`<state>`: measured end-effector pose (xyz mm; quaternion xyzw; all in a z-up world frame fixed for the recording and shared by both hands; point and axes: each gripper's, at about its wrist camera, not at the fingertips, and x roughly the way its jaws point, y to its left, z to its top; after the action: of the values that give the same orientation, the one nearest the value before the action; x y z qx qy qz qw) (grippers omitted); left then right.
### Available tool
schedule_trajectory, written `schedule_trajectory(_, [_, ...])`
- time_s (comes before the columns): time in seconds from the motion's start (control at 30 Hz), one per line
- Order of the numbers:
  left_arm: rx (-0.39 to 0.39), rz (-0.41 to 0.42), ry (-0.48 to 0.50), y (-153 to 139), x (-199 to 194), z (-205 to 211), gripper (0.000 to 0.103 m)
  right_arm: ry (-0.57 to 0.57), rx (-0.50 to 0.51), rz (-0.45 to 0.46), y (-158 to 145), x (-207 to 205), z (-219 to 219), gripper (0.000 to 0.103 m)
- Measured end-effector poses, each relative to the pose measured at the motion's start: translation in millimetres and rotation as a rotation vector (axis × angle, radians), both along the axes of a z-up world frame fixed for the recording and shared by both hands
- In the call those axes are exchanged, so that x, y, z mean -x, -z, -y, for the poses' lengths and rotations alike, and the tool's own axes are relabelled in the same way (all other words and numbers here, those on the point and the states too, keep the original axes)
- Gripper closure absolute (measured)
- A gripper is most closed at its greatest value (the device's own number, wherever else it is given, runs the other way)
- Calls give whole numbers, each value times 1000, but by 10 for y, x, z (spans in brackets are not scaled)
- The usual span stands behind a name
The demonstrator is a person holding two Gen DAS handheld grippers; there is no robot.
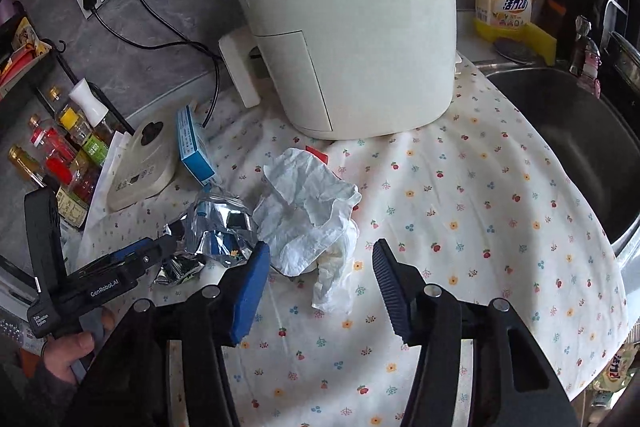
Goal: Collect trash
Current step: 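Grasp the silver foil packet with the left tool while the right tool grasps tissue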
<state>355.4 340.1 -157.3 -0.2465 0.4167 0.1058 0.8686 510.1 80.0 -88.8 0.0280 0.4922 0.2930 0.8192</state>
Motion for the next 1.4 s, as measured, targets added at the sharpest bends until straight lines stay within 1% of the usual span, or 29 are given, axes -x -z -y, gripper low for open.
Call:
schedule_trajectory(0.03, [3, 6, -4, -1, 12, -12, 60, 0, 3, 8, -9, -50, -29, 50])
schedule_trajectory(0.07, [4, 9, -6, -11, 23, -22, 78, -4, 8, 13, -10, -96, -61, 50])
schedule_trajectory(0.1, [6, 16, -2, -28, 39, -28, 84, -4, 14, 16, -4, -144, -86, 50])
schedule_trajectory(0.17, [-1, 32, -5, -79, 70, -35, 101, -5, 21, 15, 16, -224, -124, 51])
schedule_trajectory(0.23, [-1, 44, -16, -119, 113, -51, 101, -19, 30, 6, 64, -275, -161, 61])
schedule_trajectory(0.27, [1, 50, -23, -134, 134, -57, 101, -30, 34, -6, 95, -298, -179, 78])
schedule_trajectory(0.3, [0, 56, -28, -149, 158, -56, 101, -36, 36, -18, 123, -317, -186, 92])
schedule_trajectory(0.33, [-3, 62, -31, -165, 185, -54, 101, -33, 34, -21, 131, -325, -175, 94])
schedule_trajectory(0.37, [-4, 68, -35, -184, 214, -50, 101, -26, 25, -14, 108, -322, -152, 98])
schedule_trajectory(0.5, [-9, 95, -48, -269, 319, -15, 102, -58, -11, 40, -52, -206, -99, 99])
schedule_trajectory(0.63, [-9, 126, -50, -361, 424, 58, 102, -59, -44, 69, -220, -60, 22, 99])
schedule_trajectory(0.73, [-40, 121, -55, -400, 448, 107, 102, -52, -72, 88, -353, 50, 165, 99])
schedule_trajectory(0.77, [-39, 106, -55, -380, 430, 110, 96, -49, -79, 94, -394, 85, 217, 99])
schedule_trajectory(0.8, [-27, 82, -49, -340, 399, 116, 84, -47, -84, 99, -427, 119, 269, 99])
schedule_trajectory(0.83, [-23, 66, -56, -305, 382, 112, 46, -42, -88, 102, -452, 148, 323, 99])
schedule_trajectory(0.87, [-32, 77, -78, -298, 393, 118, 28, -35, -93, 100, -476, 175, 380, 99])
schedule_trajectory(0.9, [-40, 93, -88, -298, 398, 131, 28, -26, -101, 97, -500, 197, 444, 99])
schedule_trajectory(0.93, [-38, 87, -80, -281, 362, 148, 28, -18, -108, 95, -526, 219, 498, 99])
schedule_trajectory(1.17, [-40, -10, -30, 5, 65, 299, 28, 42, -134, 106, -687, 357, 839, 99])
schedule_trajectory(1.2, [-43, -21, -27, 41, 41, 326, 32, 51, -134, 107, -692, 375, 888, 99])
schedule_trajectory(1.23, [-46, -38, -23, 78, 21, 350, 61, 61, -131, 106, -689, 394, 934, 99])
schedule_trajectory(1.27, [-51, -54, -19, 103, 9, 376, 70, 69, -126, 105, -679, 412, 981, 99])
schedule_trajectory(1.3, [-64, -48, -24, 83, 21, 406, 73, 76, -121, 103, -663, 431, 1030, 99])
schedule_trajectory(1.33, [-72, -45, -23, 60, 31, 433, 80, 86, -117, 100, -644, 456, 1085, 99])
schedule_trajectory(1.4, [-73, -30, -12, 3, 79, 480, 86, 99, -117, 92, -602, 505, 1184, 99])
